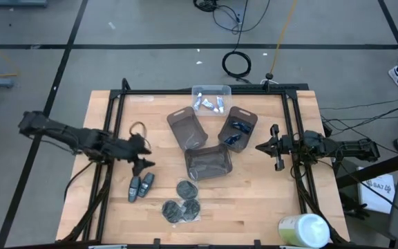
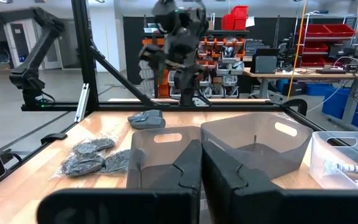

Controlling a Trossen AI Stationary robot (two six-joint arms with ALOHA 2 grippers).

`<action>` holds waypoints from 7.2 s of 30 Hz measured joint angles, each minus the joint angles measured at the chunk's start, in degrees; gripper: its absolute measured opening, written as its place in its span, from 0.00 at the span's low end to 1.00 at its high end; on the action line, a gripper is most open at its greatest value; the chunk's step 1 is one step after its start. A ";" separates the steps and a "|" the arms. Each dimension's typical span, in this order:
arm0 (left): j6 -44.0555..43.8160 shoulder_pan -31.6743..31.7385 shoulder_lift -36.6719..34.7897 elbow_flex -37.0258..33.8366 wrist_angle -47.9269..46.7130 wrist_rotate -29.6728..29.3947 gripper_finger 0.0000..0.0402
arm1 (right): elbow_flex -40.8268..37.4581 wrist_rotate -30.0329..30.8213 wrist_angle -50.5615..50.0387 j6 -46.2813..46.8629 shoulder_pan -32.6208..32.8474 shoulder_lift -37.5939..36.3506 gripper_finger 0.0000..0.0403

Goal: Pick & Place Travel size toiletries
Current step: Put the left gray deodorant into the top left black transparent bin

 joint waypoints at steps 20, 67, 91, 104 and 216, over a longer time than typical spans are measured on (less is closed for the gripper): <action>-60.25 -15.60 26.99 7.40 -15.95 17.33 0.74 | -0.02 0.02 0.04 -0.02 0.00 0.00 0.01; -71.77 -18.79 40.22 6.24 -12.04 16.67 0.48 | -0.04 0.02 0.04 -0.04 0.02 0.02 0.01; -68.36 -18.84 40.27 6.18 -10.22 16.64 0.48 | -0.04 0.02 0.04 -0.02 0.01 0.02 0.01; -61.45 -18.79 36.85 7.61 -14.55 7.54 0.49 | -0.04 0.02 0.11 -0.02 0.01 0.01 0.01; 31.57 40.74 47.80 20.74 21.92 12.50 0.51 | -0.04 0.04 0.41 -0.02 0.02 0.02 0.01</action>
